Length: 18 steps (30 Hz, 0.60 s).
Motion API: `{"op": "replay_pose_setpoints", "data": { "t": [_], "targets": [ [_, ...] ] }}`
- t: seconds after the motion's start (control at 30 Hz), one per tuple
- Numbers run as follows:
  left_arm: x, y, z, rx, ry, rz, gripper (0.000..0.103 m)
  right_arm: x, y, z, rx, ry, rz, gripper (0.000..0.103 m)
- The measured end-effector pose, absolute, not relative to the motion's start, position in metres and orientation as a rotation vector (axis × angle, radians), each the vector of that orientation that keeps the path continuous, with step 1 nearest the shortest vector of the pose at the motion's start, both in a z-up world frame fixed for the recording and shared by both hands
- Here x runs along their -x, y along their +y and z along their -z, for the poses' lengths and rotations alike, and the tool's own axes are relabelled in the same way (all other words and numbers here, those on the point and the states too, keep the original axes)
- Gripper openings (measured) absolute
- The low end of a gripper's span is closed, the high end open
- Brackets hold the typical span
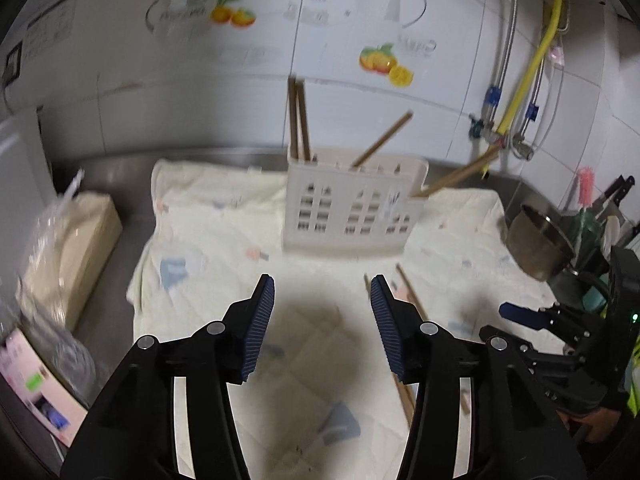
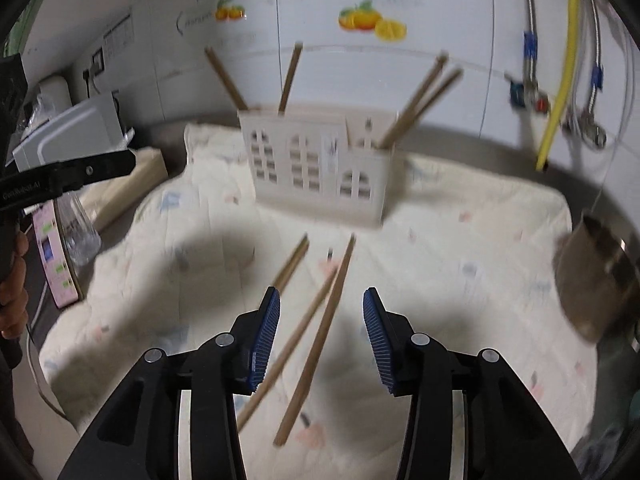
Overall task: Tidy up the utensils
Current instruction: 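Move both tools down to the mat and close each on a loose chopstick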
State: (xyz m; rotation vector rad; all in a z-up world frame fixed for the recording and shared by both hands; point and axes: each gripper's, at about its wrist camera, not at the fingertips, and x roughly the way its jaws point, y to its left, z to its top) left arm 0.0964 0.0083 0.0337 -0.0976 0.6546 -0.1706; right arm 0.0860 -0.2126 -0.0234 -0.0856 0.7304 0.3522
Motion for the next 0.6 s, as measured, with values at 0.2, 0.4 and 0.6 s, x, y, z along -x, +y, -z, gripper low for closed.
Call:
{"op": "replay_pose_setpoints", "data": {
  "t": [0.2,0.4,0.6],
  "targets": [
    [-0.088,0.013,-0.001,0.141,0.721,0.158,0.050,-0.073,-0.205,0.063,0.060,0.808,-0.352,0.033],
    [-0.083,0.012,0.018,0.154,0.760,0.162,0.050,-0.072,-0.207,0.085,0.001,0.865,-0.341,0.022],
    [-0.081,0.009,0.028,0.162,0.783,0.165,0.050,-0.075,-0.208,0.093,-0.039,0.888,-0.336,0.016]
  ]
}}
